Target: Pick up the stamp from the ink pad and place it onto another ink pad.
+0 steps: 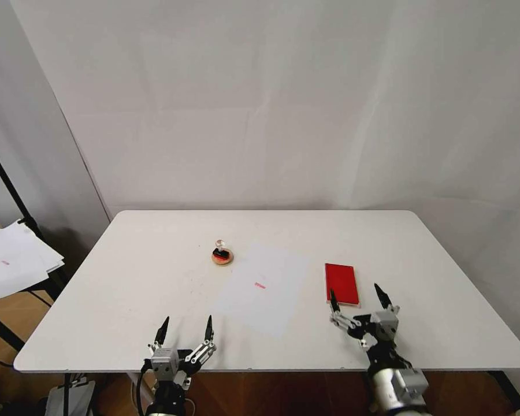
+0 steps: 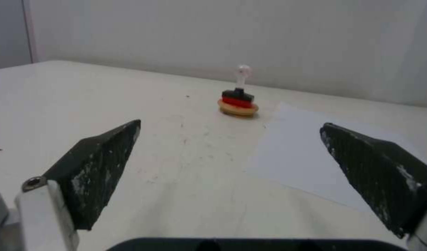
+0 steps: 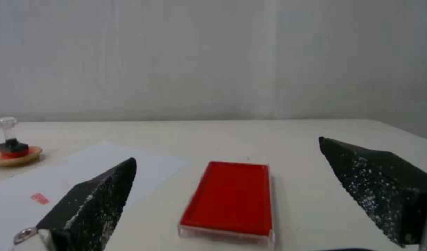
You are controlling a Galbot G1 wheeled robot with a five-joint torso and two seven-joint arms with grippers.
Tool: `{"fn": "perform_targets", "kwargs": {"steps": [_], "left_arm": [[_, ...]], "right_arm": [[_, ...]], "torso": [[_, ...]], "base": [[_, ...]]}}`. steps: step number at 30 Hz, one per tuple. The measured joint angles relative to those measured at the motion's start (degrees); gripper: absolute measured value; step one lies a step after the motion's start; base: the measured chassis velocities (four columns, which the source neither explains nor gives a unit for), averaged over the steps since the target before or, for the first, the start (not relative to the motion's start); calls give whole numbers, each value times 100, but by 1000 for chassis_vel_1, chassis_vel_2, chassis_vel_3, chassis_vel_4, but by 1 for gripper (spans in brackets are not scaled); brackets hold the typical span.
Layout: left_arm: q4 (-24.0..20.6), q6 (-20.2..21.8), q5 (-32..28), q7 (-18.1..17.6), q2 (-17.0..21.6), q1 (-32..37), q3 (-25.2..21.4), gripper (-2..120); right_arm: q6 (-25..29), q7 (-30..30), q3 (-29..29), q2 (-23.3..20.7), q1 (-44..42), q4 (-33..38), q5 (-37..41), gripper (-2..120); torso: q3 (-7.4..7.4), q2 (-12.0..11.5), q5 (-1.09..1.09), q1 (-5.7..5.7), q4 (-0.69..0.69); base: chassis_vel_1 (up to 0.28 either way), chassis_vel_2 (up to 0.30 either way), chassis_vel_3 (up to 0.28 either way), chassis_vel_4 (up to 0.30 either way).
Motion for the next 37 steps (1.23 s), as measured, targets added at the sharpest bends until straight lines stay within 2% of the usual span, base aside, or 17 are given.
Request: {"fn": "perform_targets", "kwargs": {"steps": [6, 10, 37], "left_arm": [[0, 0, 0, 0, 0, 0, 0, 102], [0, 0, 0, 0, 0, 0, 0, 102], [0, 0, 0, 0, 0, 0, 0, 102]], "right_arm": [[349, -2, -42, 417, -525, -54, -467, 100], [377, -4, -75, 547, -480, -99, -499, 100], [411, -3, -127, 802, -583, -219, -460, 100]], "torso": [[1, 0, 0, 1, -1], [1, 0, 1, 1, 0], [1, 0, 0, 2, 0]], "base": [[0, 0, 0, 0], [0, 0, 0, 0], [0, 0, 0, 0]]}}
